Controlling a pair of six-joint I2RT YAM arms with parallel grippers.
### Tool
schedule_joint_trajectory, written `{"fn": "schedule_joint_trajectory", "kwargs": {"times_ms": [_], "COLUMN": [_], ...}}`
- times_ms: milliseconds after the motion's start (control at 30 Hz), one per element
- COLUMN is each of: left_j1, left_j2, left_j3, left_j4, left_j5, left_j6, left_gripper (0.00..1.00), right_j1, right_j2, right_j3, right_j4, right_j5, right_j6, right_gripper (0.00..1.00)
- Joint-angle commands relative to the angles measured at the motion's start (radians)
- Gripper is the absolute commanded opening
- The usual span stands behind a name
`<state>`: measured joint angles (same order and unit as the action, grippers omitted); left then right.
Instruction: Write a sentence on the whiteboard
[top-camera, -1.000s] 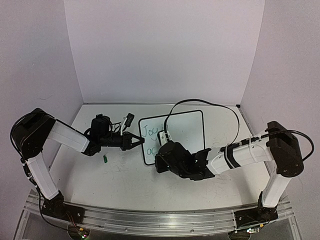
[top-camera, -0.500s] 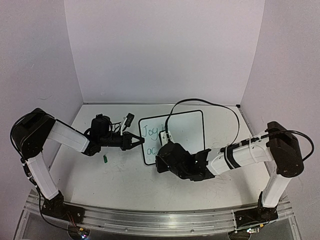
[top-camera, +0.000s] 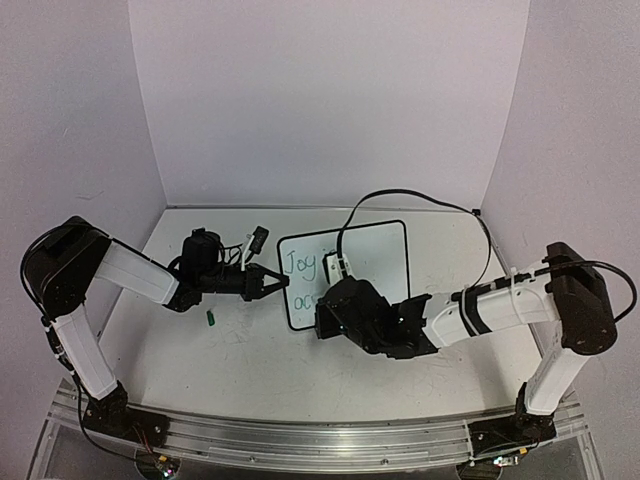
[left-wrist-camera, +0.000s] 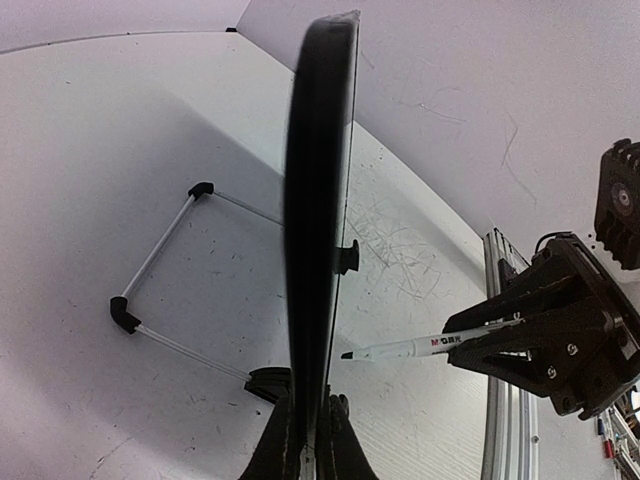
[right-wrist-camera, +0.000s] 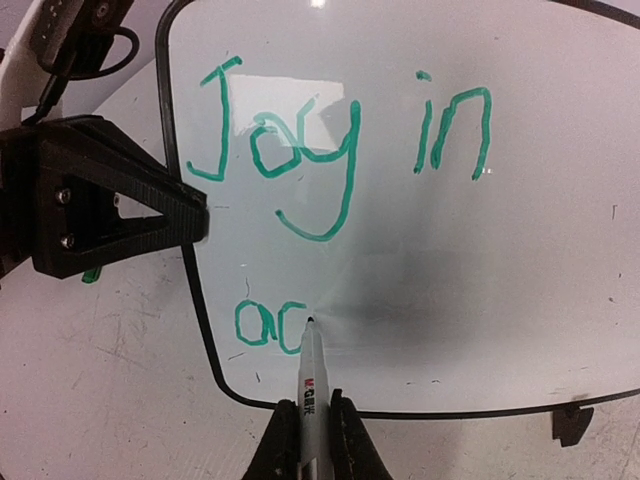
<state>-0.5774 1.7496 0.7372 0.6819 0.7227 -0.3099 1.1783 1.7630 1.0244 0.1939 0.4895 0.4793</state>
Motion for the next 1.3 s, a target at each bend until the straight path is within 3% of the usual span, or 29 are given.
{"fn": "schedule_joint_trajectory", "kwargs": {"times_ms": [0,1267], "left_j1": [-0.010,-0.010], "left_j2": [-0.018,-0.018], "left_j3": [0.017,0.016], "left_j4": [0.011,0.010], "left_j5": [0.008,0.009], "left_j6": [0.026,0.026], "left_gripper": [0.00,0.00], "right_j1": [-0.013,-0.021], "right_j2": [-0.012,0.034], "right_j3": [0.034,0.048], "right_j4": [0.026,-0.001], "right_j5": [0.045,0.025], "right_j6": [-0.021,-0.013], "right_gripper": [0.00,0.00]}}
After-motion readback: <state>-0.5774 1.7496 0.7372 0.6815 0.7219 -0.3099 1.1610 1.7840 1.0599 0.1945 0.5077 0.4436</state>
